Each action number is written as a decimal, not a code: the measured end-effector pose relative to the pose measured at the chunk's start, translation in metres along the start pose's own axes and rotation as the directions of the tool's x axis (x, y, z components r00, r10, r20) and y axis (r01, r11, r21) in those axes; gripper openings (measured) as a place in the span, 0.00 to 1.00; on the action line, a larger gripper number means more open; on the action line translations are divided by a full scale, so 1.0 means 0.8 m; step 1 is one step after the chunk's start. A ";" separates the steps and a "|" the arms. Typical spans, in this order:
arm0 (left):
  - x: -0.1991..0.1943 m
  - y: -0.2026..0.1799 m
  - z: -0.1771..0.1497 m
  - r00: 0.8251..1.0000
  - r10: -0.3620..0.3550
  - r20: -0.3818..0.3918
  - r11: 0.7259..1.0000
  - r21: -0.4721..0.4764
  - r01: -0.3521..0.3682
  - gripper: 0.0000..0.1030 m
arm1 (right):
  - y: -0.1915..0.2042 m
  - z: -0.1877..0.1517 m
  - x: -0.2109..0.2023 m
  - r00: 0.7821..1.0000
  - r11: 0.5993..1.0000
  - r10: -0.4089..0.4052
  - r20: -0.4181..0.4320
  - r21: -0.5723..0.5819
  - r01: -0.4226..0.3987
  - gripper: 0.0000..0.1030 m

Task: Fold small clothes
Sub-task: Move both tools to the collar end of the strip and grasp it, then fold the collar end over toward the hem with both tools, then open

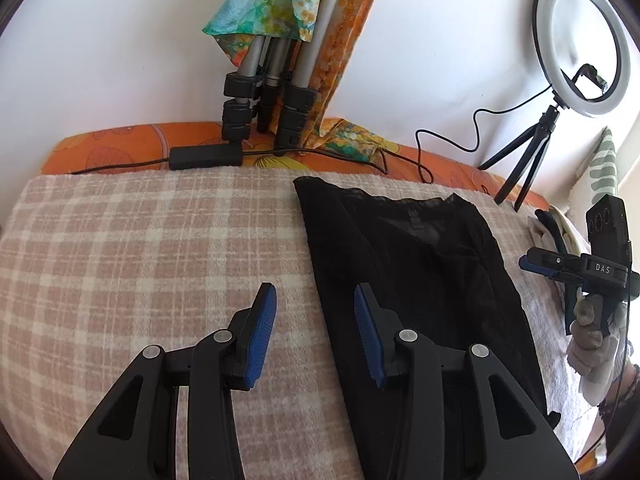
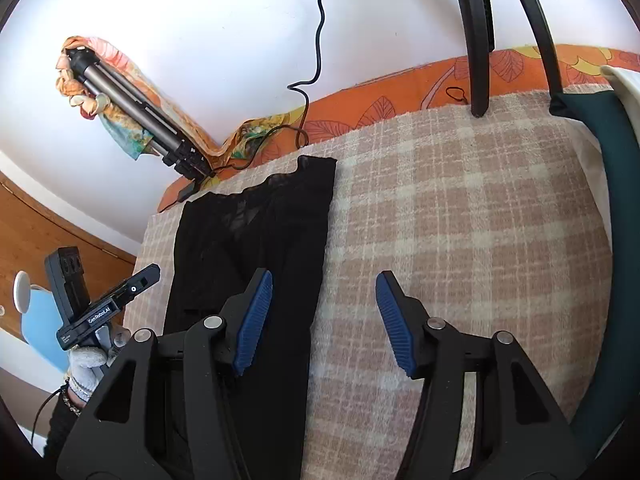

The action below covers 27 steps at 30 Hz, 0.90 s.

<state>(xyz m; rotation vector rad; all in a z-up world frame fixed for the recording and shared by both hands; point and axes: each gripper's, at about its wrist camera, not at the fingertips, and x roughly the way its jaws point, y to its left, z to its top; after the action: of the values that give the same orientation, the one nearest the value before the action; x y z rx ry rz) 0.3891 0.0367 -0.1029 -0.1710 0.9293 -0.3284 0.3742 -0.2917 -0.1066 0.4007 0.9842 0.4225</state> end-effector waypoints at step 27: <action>0.054 0.015 0.053 0.995 -0.080 0.055 0.997 -0.011 0.081 0.02 | 0.036 0.078 0.075 1.000 0.990 -0.006 -0.020 -0.140 0.003 0.06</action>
<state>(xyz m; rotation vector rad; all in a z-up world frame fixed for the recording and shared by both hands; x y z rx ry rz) 0.4496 0.0326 -0.1139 -0.2289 0.8727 -0.3905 0.4527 -0.2448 -0.1038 0.2677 0.9681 0.4897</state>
